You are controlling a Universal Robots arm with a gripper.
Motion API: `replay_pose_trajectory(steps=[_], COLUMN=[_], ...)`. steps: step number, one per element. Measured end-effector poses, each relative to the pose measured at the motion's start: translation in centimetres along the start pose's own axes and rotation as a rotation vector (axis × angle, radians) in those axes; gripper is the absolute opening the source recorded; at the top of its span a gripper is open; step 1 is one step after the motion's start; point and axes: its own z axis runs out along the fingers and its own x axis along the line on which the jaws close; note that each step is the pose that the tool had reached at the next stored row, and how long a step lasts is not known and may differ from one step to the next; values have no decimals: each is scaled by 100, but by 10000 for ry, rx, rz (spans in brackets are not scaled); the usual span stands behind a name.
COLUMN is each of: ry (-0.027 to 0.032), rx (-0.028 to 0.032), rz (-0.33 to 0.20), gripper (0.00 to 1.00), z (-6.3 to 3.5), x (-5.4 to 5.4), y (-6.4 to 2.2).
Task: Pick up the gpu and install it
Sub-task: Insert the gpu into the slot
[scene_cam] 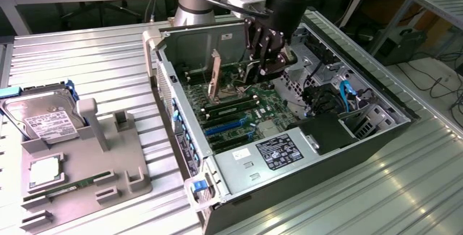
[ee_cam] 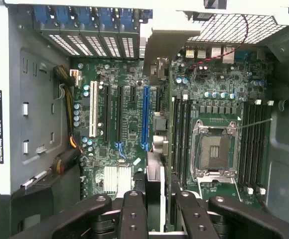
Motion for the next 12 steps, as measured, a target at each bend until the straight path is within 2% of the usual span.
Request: replay_pose_trajectory(steps=[2,5,6,7,8,9,10,11,12], ry=[-15,-23,-47,-213,-215,-254,-263,-249,-246], rx=[0,0,-7,-33,-45,-100,-128,-63,37], rz=[-1,-1,147,146,209,230,232,282,290], gripper=[27,27,27,27,27,27,27,27,27], z=[80,116,213,294,336,402,510,665,823], x=[1,2,3,23,25,25,27,-3,-16], y=[-1,-1,-1,0,-3,-5,-6,15,67])
